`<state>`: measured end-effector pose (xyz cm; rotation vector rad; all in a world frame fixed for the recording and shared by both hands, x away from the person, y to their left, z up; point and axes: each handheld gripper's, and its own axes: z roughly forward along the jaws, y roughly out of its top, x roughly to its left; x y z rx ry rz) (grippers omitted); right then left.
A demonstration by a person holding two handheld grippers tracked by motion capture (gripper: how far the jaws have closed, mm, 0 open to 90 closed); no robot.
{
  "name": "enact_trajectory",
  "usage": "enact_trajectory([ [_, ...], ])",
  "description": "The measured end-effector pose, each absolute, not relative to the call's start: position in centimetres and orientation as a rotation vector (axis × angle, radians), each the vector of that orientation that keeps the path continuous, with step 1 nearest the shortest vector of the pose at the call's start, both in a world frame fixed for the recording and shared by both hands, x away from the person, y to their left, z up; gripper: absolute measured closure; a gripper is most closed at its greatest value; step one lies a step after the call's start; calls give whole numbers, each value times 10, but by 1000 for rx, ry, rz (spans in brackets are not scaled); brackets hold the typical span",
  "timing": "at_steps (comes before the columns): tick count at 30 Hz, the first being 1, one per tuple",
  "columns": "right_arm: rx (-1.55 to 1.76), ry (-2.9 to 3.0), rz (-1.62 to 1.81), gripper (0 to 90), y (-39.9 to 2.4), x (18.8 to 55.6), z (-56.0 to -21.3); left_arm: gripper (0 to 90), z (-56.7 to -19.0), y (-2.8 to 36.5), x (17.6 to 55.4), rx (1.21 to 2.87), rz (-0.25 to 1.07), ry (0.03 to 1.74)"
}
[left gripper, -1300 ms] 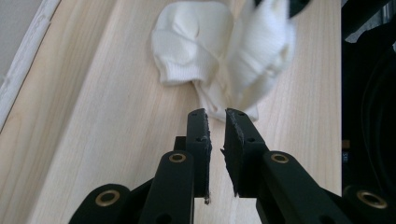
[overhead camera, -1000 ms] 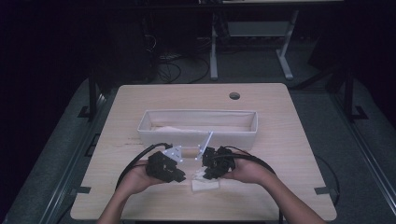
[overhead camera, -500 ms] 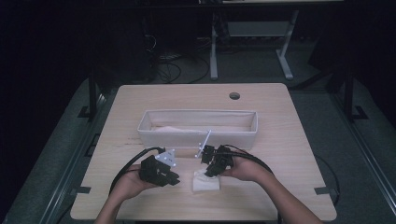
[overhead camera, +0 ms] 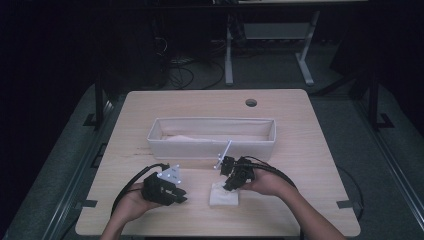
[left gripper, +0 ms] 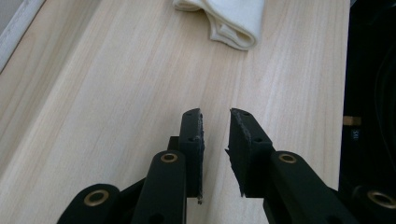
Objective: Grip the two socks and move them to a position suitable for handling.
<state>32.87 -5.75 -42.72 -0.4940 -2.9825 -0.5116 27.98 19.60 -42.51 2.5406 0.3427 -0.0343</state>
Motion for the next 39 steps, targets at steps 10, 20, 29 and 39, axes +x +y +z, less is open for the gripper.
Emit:
enact_trajectory([
  [10, -483, -3010, -613, 712, -67, 325, -414, 729, -426, 202, 280, 2521, -21, 355],
  [20, -342, -3061, -687, 870, -65, 310, -391, 727, -425, 207, 280, 2507, -11, 374],
  [29, -402, -3060, -604, 895, -55, 322, -410, 720, -424, 208, 279, 2505, -8, 376],
  [39, -431, -3056, -560, 895, -52, 328, -420, 709, -423, 209, 279, 2510, -3, 370],
])
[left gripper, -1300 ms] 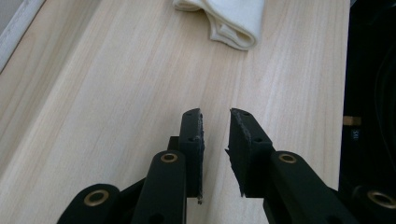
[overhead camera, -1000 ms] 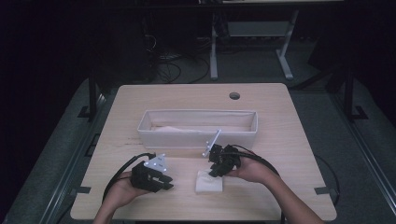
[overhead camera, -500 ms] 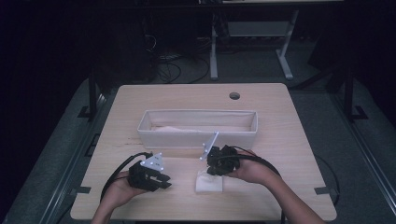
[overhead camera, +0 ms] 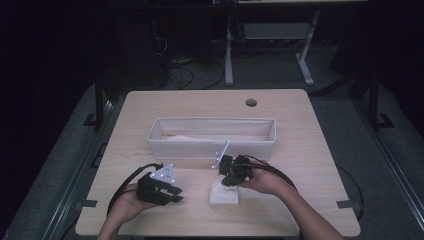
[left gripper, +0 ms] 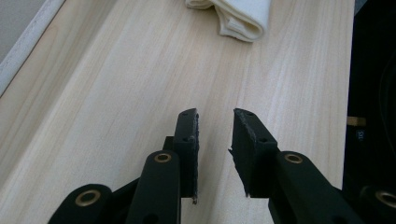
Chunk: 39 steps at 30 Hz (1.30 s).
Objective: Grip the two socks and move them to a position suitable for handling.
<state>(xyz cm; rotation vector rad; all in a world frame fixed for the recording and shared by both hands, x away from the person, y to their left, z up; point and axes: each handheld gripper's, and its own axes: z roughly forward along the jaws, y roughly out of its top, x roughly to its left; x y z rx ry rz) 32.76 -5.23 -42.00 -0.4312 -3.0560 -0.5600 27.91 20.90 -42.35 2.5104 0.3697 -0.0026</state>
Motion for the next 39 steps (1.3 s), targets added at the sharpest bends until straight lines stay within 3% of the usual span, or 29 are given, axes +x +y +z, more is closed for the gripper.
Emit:
enact_trajectory([
  [9, -415, -3060, -668, 893, -62, 317, -404, 687, -424, 210, 279, 2507, -2, 379],
  [21, -291, -3076, -637, 713, -56, 307, -409, 654, -422, 213, 279, 2495, 7, 387],
  [29, -309, -3064, -629, 678, -55, 312, -424, 652, -423, 214, 279, 2493, 3, 396],
  [39, -267, -3082, -649, 559, -59, 304, -418, 646, -423, 214, 279, 2491, 5, 400],
])
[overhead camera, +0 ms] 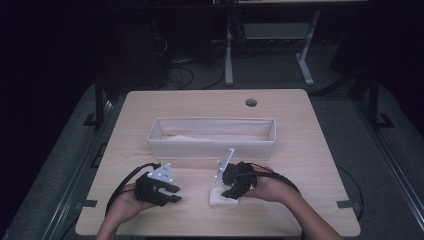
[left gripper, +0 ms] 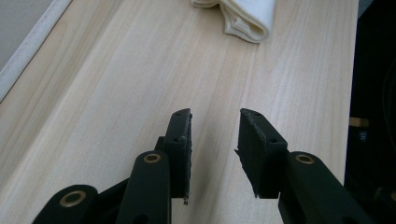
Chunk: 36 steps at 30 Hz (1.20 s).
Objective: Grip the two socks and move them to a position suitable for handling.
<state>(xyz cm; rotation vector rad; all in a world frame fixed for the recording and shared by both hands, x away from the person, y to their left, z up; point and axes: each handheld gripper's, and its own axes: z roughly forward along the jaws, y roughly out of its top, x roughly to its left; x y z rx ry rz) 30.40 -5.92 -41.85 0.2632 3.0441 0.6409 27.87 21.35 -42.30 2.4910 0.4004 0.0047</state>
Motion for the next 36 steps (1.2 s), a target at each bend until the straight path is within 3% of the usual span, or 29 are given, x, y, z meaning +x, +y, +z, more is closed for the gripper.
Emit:
enact_trajectory([
  [18, 176, 3034, 534, 481, -45, 300, -435, 648, -422, 216, 279, 2482, 1, 405],
  [32, 207, 3015, 471, 714, -39, 306, -434, 641, -420, 220, 281, 2463, 11, 409],
  [36, 219, 3013, 472, 745, -38, 306, -434, 624, -419, 222, 280, 2454, 19, 417],
])
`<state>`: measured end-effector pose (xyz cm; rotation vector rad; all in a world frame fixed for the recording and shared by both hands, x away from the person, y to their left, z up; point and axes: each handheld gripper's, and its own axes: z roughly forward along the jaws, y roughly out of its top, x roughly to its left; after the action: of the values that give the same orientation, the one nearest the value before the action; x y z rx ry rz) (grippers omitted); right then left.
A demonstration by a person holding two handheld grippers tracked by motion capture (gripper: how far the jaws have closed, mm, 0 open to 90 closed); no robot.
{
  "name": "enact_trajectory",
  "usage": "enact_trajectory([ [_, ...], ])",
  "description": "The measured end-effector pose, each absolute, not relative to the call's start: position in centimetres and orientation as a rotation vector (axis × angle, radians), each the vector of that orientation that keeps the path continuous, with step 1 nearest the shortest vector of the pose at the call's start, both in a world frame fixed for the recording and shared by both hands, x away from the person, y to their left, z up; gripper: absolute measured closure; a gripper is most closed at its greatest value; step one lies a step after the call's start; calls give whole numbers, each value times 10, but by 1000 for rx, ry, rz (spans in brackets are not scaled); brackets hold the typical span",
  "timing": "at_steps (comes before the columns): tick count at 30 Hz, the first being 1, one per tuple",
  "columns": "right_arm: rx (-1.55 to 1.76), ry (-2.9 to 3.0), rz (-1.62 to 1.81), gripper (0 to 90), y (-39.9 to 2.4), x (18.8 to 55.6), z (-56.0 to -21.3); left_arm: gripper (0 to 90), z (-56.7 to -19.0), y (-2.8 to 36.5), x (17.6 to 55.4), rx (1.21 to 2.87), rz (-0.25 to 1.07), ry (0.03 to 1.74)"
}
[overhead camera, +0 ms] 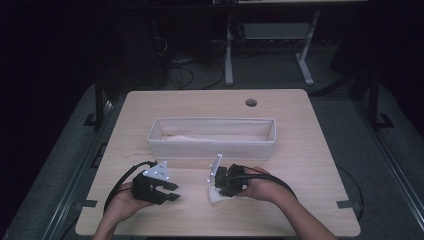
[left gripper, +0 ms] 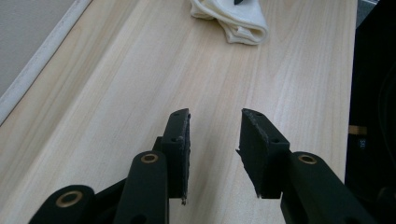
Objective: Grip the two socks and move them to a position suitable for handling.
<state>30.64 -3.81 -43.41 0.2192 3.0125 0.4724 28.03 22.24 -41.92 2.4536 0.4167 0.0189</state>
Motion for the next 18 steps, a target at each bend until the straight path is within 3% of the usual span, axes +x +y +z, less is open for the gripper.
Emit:
enact_trajectory([
  [18, 292, 3063, 551, 763, -45, 316, -429, 528, -416, 230, 281, 2436, 50, 456],
])
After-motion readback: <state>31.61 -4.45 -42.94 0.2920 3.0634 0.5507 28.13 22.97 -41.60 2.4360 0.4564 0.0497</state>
